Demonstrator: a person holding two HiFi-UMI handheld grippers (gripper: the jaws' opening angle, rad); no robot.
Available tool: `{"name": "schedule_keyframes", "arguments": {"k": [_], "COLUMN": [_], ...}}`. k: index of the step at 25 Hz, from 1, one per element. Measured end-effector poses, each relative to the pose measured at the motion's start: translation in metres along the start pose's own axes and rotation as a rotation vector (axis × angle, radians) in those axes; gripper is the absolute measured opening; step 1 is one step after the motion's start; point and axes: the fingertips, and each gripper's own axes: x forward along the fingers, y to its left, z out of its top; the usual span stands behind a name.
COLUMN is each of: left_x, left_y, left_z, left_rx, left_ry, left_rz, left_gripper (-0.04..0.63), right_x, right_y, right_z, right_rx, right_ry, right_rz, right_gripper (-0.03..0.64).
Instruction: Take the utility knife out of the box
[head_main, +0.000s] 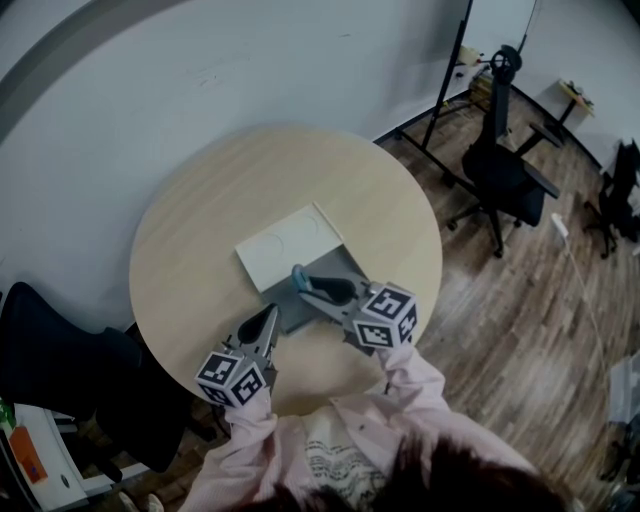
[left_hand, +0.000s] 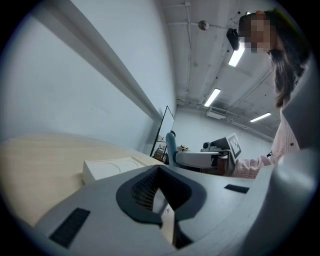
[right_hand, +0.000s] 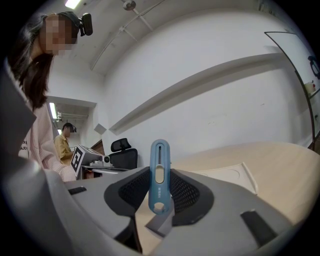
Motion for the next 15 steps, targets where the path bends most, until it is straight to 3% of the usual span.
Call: {"name": "schedule_keyframes", "arguments": {"k": [15], "left_x": [0.0029], "left_y": [-0.0020], "left_z": [0.0001], "left_rx": [0.008], "left_ry": [0.005], "left_rz": [-0.001], "left_gripper": [0.007], "right_x": [0.0021], "right_y": [-0.0007], "right_z": [-0.0022], "right_rx": [-0.002], "right_ry": [0.010], "right_rz": [0.010], "right_gripper": [0.138]}}
